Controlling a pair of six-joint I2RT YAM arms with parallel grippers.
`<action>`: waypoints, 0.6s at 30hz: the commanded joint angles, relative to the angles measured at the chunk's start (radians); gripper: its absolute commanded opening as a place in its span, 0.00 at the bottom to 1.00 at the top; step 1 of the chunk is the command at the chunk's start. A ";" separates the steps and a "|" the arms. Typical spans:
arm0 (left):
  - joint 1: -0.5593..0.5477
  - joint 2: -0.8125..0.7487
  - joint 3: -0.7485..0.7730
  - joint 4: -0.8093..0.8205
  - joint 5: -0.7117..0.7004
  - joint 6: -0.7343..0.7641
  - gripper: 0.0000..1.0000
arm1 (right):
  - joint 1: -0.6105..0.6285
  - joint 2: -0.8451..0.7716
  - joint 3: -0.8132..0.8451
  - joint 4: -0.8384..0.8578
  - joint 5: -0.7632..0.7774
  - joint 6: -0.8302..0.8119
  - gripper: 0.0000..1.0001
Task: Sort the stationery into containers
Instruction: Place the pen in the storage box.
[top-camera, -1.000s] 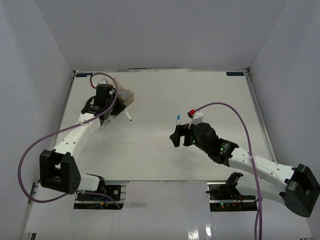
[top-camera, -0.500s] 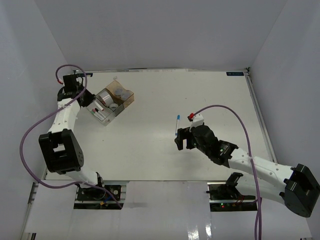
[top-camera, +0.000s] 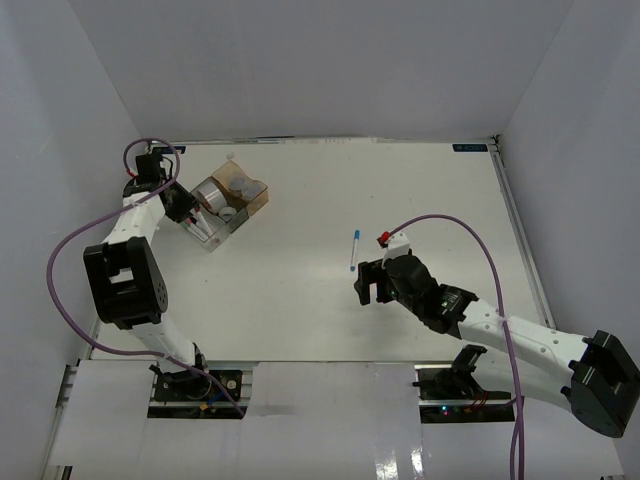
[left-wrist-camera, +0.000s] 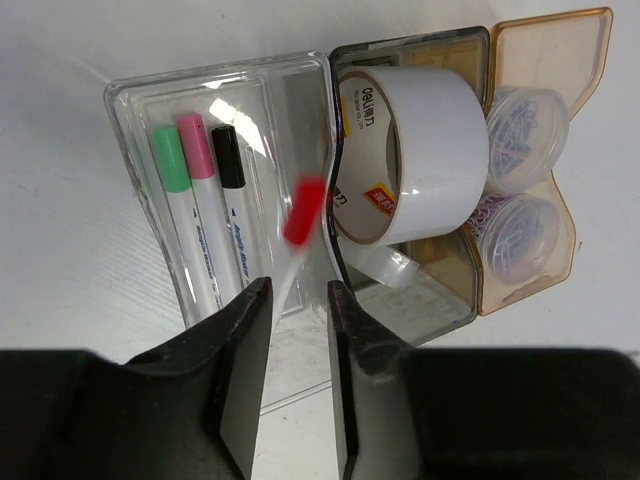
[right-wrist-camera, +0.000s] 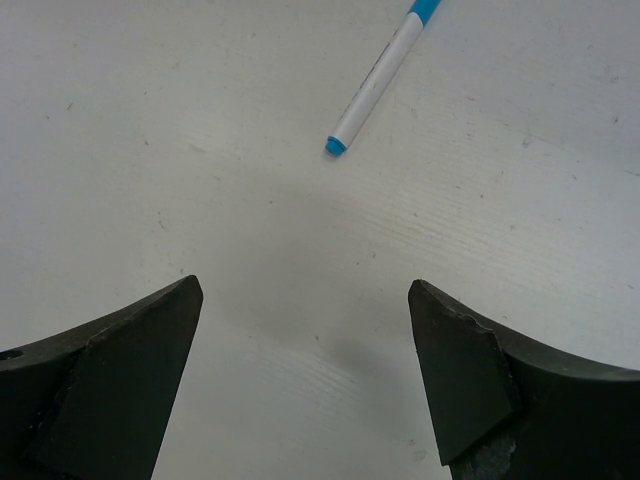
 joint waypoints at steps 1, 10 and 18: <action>0.005 -0.016 0.010 0.018 -0.001 0.000 0.42 | 0.003 -0.002 0.007 0.020 0.023 -0.006 0.90; 0.004 -0.076 -0.016 0.013 0.030 0.024 0.66 | 0.005 0.003 0.018 0.016 0.062 -0.006 0.90; 0.004 -0.384 -0.140 0.009 0.127 0.095 0.98 | 0.000 0.190 0.198 -0.066 0.134 -0.003 0.94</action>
